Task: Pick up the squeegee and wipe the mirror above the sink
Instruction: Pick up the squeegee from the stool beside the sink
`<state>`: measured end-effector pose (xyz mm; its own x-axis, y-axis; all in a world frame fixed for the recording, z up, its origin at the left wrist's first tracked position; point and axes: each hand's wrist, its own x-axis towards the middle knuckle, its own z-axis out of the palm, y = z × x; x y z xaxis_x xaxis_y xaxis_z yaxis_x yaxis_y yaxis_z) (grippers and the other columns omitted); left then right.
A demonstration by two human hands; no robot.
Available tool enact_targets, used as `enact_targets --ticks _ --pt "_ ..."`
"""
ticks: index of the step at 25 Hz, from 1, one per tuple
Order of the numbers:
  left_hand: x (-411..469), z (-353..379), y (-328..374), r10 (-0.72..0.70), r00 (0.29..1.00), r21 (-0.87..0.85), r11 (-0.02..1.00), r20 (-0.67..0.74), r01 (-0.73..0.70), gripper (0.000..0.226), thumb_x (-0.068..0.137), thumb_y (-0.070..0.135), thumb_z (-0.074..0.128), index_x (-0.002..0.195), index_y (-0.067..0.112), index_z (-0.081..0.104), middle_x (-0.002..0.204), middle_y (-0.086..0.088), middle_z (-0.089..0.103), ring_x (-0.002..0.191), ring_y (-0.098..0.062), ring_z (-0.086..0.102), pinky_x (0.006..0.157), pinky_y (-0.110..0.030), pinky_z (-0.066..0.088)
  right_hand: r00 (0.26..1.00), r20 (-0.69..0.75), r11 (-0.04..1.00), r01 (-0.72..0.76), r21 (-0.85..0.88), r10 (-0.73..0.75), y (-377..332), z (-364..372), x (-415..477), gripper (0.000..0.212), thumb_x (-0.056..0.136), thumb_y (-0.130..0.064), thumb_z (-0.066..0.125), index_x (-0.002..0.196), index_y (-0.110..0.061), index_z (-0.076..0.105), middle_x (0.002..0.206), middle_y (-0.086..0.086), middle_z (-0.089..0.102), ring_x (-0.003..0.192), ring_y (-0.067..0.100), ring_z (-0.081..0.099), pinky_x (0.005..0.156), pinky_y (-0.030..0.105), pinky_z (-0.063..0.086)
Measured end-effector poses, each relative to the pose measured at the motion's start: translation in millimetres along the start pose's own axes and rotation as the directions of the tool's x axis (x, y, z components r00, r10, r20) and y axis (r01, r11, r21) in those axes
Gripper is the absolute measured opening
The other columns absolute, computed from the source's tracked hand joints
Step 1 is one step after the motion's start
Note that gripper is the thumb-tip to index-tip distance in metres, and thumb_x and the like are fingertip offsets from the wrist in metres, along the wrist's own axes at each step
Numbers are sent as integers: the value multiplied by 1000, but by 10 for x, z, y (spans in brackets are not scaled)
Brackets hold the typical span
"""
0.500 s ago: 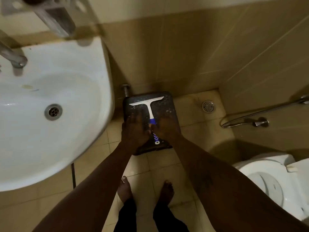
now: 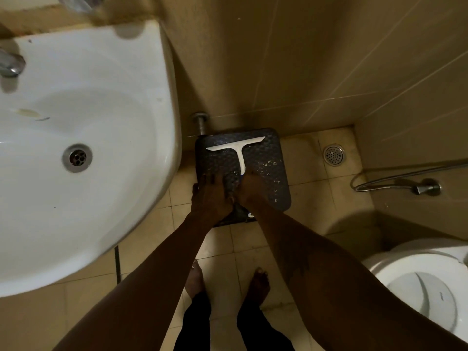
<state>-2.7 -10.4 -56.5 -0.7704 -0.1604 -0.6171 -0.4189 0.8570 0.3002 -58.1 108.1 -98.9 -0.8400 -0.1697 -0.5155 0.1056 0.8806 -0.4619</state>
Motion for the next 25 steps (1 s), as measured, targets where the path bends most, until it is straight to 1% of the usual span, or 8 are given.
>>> enact_targets --ticks 4,7,10,13,15,19,21,25 --pt "-155 -164 33 9 1000 38 999 11 -9 101 93 47 70 165 16 6 171 -18 11 159 -38 13 131 -56 14 992 -39 973 -107 203 118 -95 -234 -178 44 96 -17 65 129 6 49 122 25 61 111 40 62 94 47 51" --pt "-351 -378 210 63 998 8 998 -19 -63 102 91 45 73 165 17 9 171 -17 12 159 -38 14 129 -57 16 991 -61 972 -101 213 116 -142 -493 -472 42 96 -16 64 128 6 49 117 24 62 105 37 63 85 40 51" --pt "-585 -649 393 129 990 13 992 -61 -129 97 91 48 69 165 18 14 172 -15 13 159 -37 14 128 -59 20 989 -93 970 -88 227 112 -251 -807 -743 43 92 -9 64 130 5 49 106 16 62 101 34 64 76 29 44" --pt "-826 -926 509 166 980 40 986 -106 -162 96 91 47 69 164 18 15 171 -16 16 159 -37 17 128 -58 21 983 -137 957 -81 278 123 -428 -1114 -940 41 91 -8 65 128 1 49 104 14 61 98 33 65 77 35 51" --pt "-996 -1124 563 178 978 56 983 -105 -173 96 92 46 68 165 19 11 173 -15 12 161 -36 11 130 -57 15 977 -181 957 -58 285 114 -549 -1294 -1098 37 96 -13 63 128 1 49 110 19 64 98 33 65 83 42 56" --pt "-1336 -1476 594 230 964 103 971 -132 -217 95 95 43 66 166 22 7 175 -15 6 162 -35 6 131 -55 11 949 -299 955 -1 298 95 -768 -1589 -1461 32 106 -29 55 119 0 52 105 20 66 94 35 66 73 37 48" --pt "-1520 -1618 591 273 948 130 959 -163 -253 95 96 44 66 167 21 7 174 -16 6 162 -37 7 130 -55 12 934 -341 949 7 316 107 -887 -1710 -1652 32 107 -31 53 117 -1 53 104 20 67 96 38 65 73 35 42" --pt "-1914 -1899 537 384 902 229 913 -196 -339 93 97 45 66 166 20 10 175 -14 7 162 -37 7 130 -55 11 896 -428 952 22 306 117 -1142 -1869 -2106 30 106 -32 53 115 -3 52 106 22 67 100 43 63 77 39 43"
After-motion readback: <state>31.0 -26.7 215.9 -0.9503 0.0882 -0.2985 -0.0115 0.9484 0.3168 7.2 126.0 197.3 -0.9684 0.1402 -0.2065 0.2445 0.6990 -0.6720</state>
